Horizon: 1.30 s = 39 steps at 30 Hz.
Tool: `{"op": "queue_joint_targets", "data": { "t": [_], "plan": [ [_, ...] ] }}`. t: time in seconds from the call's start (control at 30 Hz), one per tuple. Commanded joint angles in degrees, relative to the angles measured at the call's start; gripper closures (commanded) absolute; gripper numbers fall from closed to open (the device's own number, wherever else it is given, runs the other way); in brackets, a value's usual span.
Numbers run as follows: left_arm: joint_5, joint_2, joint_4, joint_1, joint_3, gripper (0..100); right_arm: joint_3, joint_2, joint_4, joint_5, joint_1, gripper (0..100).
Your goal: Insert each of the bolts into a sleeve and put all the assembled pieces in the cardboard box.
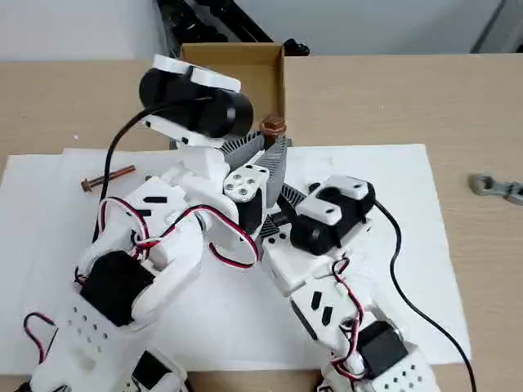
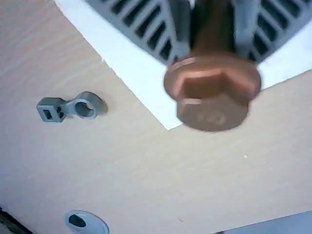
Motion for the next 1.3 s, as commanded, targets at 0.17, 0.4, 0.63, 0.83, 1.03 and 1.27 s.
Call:
{"op": "queue_joint_targets", "data": {
  "t": [0.17,0.4,0.63,0.83,1.03,1.27],
  "plan": [
    [-0.7,-1.3,-2.2,-2.5,-0.2,99,-4.2,0.7,-1.1,-0.5,0.5,99.6],
    [-0.8,-1.3,-4.7,-4.0,-0.2,99,-4.1,0.7,-1.1,-0.6,0.5,99.6],
    [-0.6,-1.3,-8.6,-3.9,3.5,99,-4.1,0.7,-1.3,-0.6,0.5,99.6],
    [-0.5,-1.3,-10.6,-4.0,6.3,99,-4.1,0.7,-1.4,-0.6,0.5,99.6],
    [-0.5,-1.2,-11.3,-4.0,6.4,99,-4.1,0.7,-1.4,-0.6,0.4,99.6],
    [1.9,-1.2,-5.8,-3.6,6.4,99,-4.1,0.7,-1.4,-0.7,0.5,99.6]
  ]
}}
